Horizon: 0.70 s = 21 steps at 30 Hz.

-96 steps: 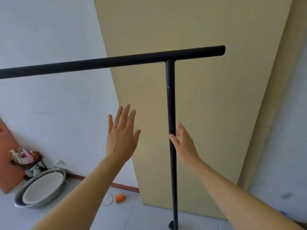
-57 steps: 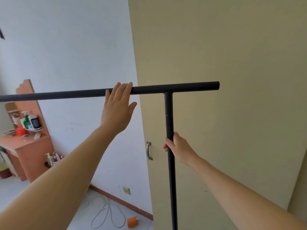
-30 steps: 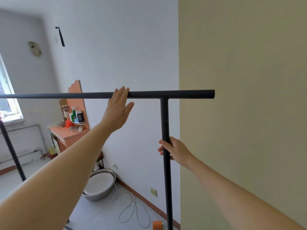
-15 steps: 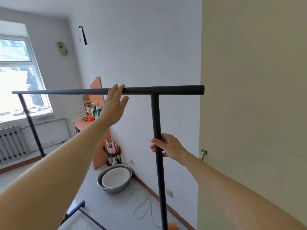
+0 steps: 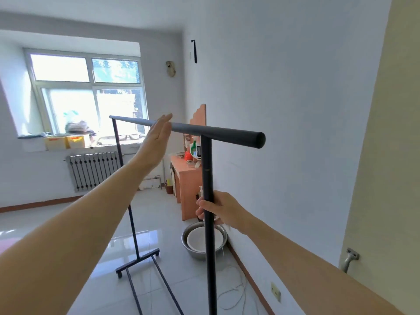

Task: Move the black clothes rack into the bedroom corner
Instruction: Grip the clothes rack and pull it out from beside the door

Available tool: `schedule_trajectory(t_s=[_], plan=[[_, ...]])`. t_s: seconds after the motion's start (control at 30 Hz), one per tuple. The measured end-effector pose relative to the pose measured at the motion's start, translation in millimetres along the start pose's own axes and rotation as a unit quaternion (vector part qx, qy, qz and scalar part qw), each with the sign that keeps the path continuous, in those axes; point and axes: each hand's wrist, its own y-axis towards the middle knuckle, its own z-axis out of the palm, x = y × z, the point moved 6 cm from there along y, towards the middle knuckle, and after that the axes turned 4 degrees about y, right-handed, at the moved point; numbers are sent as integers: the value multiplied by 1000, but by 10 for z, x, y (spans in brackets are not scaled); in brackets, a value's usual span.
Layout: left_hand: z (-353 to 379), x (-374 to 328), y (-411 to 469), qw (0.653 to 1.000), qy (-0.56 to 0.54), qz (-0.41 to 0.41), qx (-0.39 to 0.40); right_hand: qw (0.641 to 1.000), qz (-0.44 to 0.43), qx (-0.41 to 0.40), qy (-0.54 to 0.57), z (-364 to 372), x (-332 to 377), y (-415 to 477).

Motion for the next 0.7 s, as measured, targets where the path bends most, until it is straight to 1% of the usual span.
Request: schedule_trajectory(t_s=[0.07,0.17,0.3,0.4,0.53,0.7], plan=[[-247,138,-70,999,2,-33,-25,999,3,39,29,172,-14,139],[-624,365,-252,996,22,-72,-51,995,-10,92,43,457,21,284],[-1079,635,-593,986,80,-109,-95,986,-30,149,61,828,86,397],[-1269,711,-884,977,109,-137,-122,979,-50,190,56,1096,121,465],[-1481,634,-1150,965,129,-163,-159,959,-85,266,55,1431,228,551],[-1741,282,-1341,948,96,-208,-223,931,-127,336,63,1794,300,596]])
